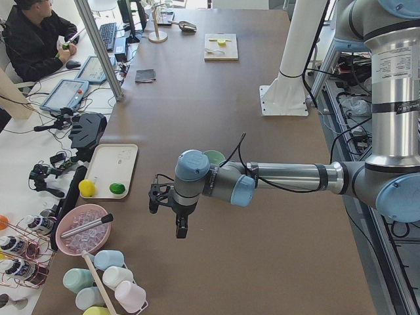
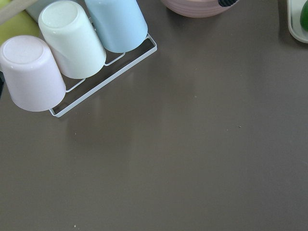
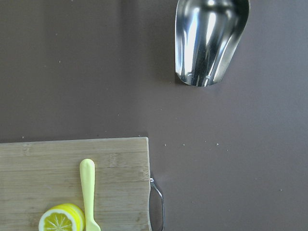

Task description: Place spoon in bowl

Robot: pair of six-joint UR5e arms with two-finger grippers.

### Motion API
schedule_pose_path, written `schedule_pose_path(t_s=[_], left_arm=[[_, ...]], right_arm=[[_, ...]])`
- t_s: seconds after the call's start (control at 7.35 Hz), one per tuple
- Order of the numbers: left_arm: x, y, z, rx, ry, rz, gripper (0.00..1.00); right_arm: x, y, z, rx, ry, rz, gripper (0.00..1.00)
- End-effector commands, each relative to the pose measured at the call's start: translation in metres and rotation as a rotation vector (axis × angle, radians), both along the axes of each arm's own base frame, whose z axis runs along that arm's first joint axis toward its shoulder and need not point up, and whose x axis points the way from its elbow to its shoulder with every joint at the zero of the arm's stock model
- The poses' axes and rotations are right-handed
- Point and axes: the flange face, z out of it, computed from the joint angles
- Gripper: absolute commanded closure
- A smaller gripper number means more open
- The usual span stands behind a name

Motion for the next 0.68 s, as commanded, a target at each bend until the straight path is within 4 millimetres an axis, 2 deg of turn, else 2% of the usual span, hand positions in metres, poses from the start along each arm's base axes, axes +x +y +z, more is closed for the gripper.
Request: schedule_pose_path(t_s=[0.0,0.54], left_arm=[[0.0004,0.0003,-0.0003,-0.002,0.006,-0.001,0.02],[0.0034,-0.0023,-0.0059,0.007,0.018,0.001,0.02]], right_arm=[[-0.0003,0.0019,0.0022,-0.004,0.000,-0.002,0.00],[0.0001,0.0005,-0.0004,0.001,-0.005,0.001,0.00]])
